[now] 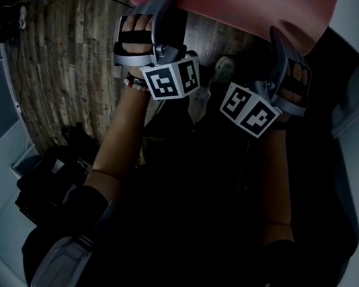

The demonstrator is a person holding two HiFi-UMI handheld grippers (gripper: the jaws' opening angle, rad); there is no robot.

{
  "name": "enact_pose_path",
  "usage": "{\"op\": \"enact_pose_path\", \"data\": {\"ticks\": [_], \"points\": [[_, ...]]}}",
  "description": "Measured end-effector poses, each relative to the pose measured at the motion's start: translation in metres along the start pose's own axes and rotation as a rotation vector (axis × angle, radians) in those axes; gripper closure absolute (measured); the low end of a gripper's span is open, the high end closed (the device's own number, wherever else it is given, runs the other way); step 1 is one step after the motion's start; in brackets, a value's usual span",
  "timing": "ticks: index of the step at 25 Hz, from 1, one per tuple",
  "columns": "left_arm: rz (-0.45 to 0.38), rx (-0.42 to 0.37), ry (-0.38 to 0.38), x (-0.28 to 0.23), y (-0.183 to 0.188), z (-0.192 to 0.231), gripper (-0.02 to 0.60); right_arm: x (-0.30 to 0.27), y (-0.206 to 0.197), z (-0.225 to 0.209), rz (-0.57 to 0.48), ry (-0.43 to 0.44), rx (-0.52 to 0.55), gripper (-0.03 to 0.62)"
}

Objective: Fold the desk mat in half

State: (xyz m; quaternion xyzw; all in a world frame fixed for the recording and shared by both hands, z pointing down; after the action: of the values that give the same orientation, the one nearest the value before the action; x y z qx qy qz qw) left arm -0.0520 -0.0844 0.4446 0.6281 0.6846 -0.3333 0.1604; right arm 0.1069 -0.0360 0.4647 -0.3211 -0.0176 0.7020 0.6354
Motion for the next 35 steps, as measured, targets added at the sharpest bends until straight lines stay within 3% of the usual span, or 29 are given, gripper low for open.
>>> {"op": "enact_pose_path", "data": {"ticks": [4,10,11,12,13,21,35], "points": [[-0.009,-0.003,-0.012,0.0,0.0,-0.002,0.456,-0.004,-0.005,0.001,0.031,-0.049,0.005,0.414],[-0.011,0.003,-0.032,-0.005,-0.002,-0.004,0.456,-0.015,-0.008,0.013,0.071,-0.043,0.018,0.418],[-0.011,0.0,-0.033,-0.005,-0.002,-0.005,0.465,-0.013,-0.008,0.012,0.065,-0.052,0.024,0.458],[-0.011,-0.005,-0.032,-0.004,-0.002,-0.006,0.487,-0.011,-0.006,0.011,0.057,-0.06,0.026,0.539],[-0.011,-0.012,-0.031,-0.004,-0.001,-0.006,0.519,-0.007,-0.005,0.009,0.048,-0.061,0.02,0.551],[-0.009,-0.006,-0.032,0.002,-0.003,0.007,0.554,0.008,0.012,-0.022,0.004,-0.049,-0.042,0.556],[-0.011,0.017,-0.002,0.012,0.016,0.049,0.554,0.006,0.032,-0.085,-0.066,-0.161,-0.042,0.554]]}}
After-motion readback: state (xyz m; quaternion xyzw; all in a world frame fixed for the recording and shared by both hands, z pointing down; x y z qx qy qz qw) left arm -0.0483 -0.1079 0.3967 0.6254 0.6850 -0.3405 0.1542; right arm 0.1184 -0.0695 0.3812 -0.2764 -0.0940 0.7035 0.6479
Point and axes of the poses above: the fingertips, and each gripper's own axes: x backward along the fingers, z to its left, y out of its top, the point moved 4 cm from there along x, backward along the fingers, and after that the axes turned 12 degrees about -y, right-handed, at the moved point
